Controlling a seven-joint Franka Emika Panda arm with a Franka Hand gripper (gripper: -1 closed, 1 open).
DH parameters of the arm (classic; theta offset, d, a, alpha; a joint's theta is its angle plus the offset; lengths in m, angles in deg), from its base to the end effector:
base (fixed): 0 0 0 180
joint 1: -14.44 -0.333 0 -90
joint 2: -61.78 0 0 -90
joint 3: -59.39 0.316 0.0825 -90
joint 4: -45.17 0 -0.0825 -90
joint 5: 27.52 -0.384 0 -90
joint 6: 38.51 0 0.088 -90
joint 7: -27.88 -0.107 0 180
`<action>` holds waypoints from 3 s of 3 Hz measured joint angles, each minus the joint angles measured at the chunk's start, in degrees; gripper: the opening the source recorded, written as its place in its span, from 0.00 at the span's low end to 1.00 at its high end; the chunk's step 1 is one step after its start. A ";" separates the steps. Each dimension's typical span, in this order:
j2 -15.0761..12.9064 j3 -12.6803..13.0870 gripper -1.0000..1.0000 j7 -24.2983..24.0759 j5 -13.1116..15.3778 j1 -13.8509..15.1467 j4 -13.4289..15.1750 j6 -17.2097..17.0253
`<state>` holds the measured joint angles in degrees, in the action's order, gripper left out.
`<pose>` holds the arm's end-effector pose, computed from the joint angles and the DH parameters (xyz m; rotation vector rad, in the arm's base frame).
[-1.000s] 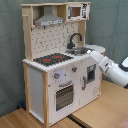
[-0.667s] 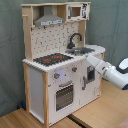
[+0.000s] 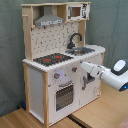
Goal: Play with the kitchen
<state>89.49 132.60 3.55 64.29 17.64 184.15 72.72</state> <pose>0.2081 0.4267 0.4191 0.8259 1.1367 0.9257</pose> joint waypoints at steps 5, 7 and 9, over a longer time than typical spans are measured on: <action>-5.45 3.04 1.00 16.29 0.09 9.63 6.92 5.47; -5.56 -5.79 1.00 16.19 4.13 9.64 8.42 11.43; -5.70 -9.66 1.00 15.97 10.37 9.66 7.51 20.55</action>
<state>83.79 122.94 19.53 74.66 27.30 191.66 93.28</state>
